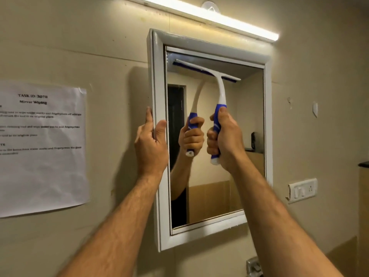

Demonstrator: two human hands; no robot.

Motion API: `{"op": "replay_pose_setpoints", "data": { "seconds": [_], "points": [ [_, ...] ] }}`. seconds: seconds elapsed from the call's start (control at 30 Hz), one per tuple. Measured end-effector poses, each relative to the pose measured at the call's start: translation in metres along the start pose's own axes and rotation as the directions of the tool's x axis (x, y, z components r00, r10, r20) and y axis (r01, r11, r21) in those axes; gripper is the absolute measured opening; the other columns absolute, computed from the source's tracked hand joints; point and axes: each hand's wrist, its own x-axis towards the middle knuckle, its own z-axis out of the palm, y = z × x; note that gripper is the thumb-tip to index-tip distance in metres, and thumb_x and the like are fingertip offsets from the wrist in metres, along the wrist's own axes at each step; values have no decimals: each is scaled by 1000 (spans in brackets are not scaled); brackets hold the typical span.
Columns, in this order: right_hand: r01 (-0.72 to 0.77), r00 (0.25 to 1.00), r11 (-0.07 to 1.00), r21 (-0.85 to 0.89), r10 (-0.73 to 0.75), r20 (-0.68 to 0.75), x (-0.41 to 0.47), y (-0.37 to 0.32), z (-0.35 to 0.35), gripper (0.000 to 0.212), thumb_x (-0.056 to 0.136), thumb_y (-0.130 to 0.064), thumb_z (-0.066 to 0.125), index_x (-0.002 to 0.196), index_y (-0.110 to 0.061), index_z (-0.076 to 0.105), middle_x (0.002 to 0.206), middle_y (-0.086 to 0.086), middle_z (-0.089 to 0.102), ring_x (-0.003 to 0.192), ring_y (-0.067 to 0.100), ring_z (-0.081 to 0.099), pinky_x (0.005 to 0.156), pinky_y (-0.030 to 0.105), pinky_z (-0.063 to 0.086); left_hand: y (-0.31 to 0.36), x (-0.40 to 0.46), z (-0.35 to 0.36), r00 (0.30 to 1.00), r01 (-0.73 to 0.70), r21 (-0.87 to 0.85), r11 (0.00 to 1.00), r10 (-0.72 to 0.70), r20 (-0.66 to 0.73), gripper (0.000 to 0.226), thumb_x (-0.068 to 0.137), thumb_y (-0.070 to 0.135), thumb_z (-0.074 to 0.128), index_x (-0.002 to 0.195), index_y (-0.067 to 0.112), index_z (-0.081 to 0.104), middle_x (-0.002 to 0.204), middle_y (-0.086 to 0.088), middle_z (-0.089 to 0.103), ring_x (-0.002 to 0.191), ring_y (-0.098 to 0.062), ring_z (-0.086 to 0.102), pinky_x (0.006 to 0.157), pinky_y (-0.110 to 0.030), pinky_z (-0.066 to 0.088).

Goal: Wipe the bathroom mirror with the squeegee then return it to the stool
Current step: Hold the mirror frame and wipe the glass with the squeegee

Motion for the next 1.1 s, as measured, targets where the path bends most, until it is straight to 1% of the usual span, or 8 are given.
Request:
{"op": "replay_pose_setpoints", "data": {
  "seconds": [0.13,0.23,0.37,0.53,0.67,0.8,0.87,1.1],
  "points": [
    [1,1000,999,-45,-1,-13,1,20,-5,50,101,-49,27,61,-24,46,39,-8,40,29,2,33,33,14,28,-3,2,1,1000,6,-15,1000,-6,22,55,97,47,39,149,29,28,113,0,55,77,4,51,55,-1,41],
    [43,992,990,-134,-59,-115,-5,39,-15,39,99,-50,34,88,-19,54,53,-4,43,37,6,38,42,21,36,-3,3,2,999,14,-21,1000,-13,40,56,97,48,38,149,30,27,119,-1,54,82,3,52,61,-5,39],
    [84,986,981,-174,-107,-128,7,17,-11,38,100,-49,35,97,-16,52,55,-2,42,39,8,37,42,23,36,2,22,2,995,17,-71,997,-10,95,57,98,51,34,150,34,18,144,-3,42,114,-1,44,73,-6,31],
    [108,991,990,-93,-115,-68,19,-14,7,37,102,-42,30,89,-14,50,47,-5,43,33,4,37,35,17,37,33,62,11,991,91,-107,990,-79,108,49,102,48,22,150,41,14,149,0,32,105,3,39,63,-7,25],
    [92,994,985,-145,-100,-49,15,3,-1,37,100,-47,33,102,-14,50,49,-5,42,36,7,36,39,21,36,32,54,13,995,65,-9,998,-64,72,48,103,45,21,150,42,12,141,-1,41,71,18,30,50,-1,33],
    [89,994,985,-150,-98,-56,24,0,-1,36,99,-50,35,97,-17,50,54,-2,39,41,10,33,42,23,35,31,54,12,998,41,31,999,-43,53,50,102,46,22,150,42,11,115,-2,47,69,8,38,51,-6,25],
    [89,993,986,-143,-98,-58,28,-8,2,37,99,-50,35,94,-17,50,52,-3,40,39,9,34,40,22,36,28,55,14,998,32,28,999,-33,49,50,101,47,22,150,42,11,109,-1,46,70,2,43,53,-10,28],
    [26,998,984,-178,-36,-55,-5,29,-13,40,96,-55,36,93,-18,52,53,-3,42,39,10,36,43,24,35,22,50,12,994,76,-69,995,-70,84,50,100,50,27,149,44,17,143,3,41,76,19,31,60,-5,23]
  ]
}}
